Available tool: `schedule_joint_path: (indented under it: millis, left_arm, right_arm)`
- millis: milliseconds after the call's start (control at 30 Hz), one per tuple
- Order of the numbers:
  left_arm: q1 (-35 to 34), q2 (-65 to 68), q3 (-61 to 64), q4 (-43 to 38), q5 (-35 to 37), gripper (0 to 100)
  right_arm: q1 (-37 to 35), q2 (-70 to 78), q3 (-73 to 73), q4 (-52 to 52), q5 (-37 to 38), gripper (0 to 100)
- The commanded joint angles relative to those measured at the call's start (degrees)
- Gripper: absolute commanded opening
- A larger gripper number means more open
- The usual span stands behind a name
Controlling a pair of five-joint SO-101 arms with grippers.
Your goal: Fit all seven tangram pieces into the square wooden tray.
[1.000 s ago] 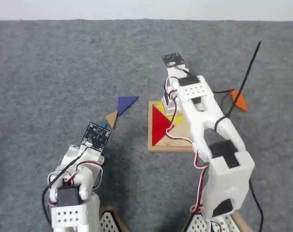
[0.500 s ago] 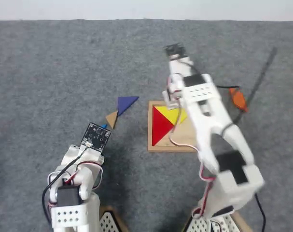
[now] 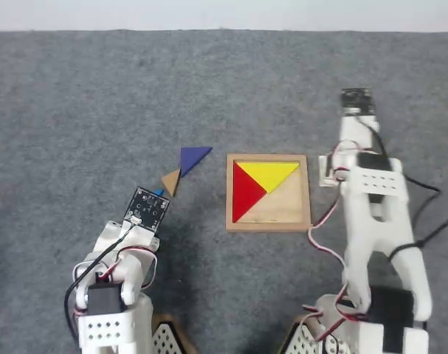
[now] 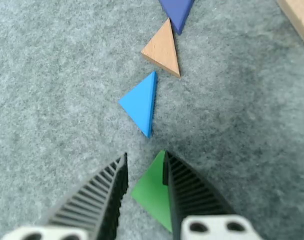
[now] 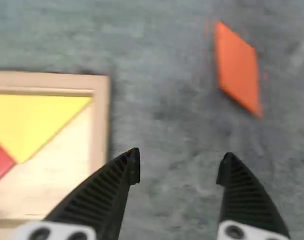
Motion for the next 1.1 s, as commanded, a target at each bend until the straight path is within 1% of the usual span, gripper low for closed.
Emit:
schedule_joint_path:
  millis: [0, 67, 133, 267, 333, 433, 533, 700, 833, 1000, 1067]
  left_arm:
    - [-0.18, -1.14, -0.40, 0.26, -0.35, 11]
    - [-0.18, -1.14, -0.40, 0.26, -0.35, 11]
    - [-0.18, -1.14, -0.40, 0.26, -0.35, 11]
    - [-0.18, -1.14, -0.40, 0.26, -0.35, 11]
    - [-0.18, -1.14, -0.40, 0.26, -0.35, 11]
    - [-0.18, -1.14, -0.40, 0.26, -0.35, 11]
    - [-0.18, -1.14, -0.40, 0.26, -0.35, 11]
    - [-0.18, -1.14, -0.40, 0.26, -0.35, 11]
    - [-0.18, -1.14, -0.40, 0.00, -0.35, 11]
    - [-0.09, -1.14, -0.40, -0.09, -0.35, 11]
    - [-0.09, -1.14, -0.40, -0.09, -0.35, 11]
  right_arm:
    - [2.77, -2.95, -1.23, -1.36, 4.13, 25.5]
    - [2.77, -1.63, -4.13, -1.63, 5.36, 24.6]
    - [2.68, 2.42, -9.58, -0.66, 4.66, 24.7]
    - [3.03, 16.40, -24.00, 3.74, 2.64, 24.8]
    - [4.26, 23.25, -30.51, 4.35, 2.64, 24.9]
    - [4.00, 32.31, -38.68, 4.35, 2.81, 24.9]
    - [2.24, 38.46, -44.84, 4.62, 5.63, 24.9]
    - [1.27, 45.23, -48.62, 4.44, 8.00, 24.9]
    - [2.77, 47.69, -49.49, 5.23, 7.91, 24.6]
    - [4.70, 48.22, -49.49, 11.65, 7.56, 24.5]
    - [5.14, 48.31, -49.49, 13.85, 7.56, 23.0]
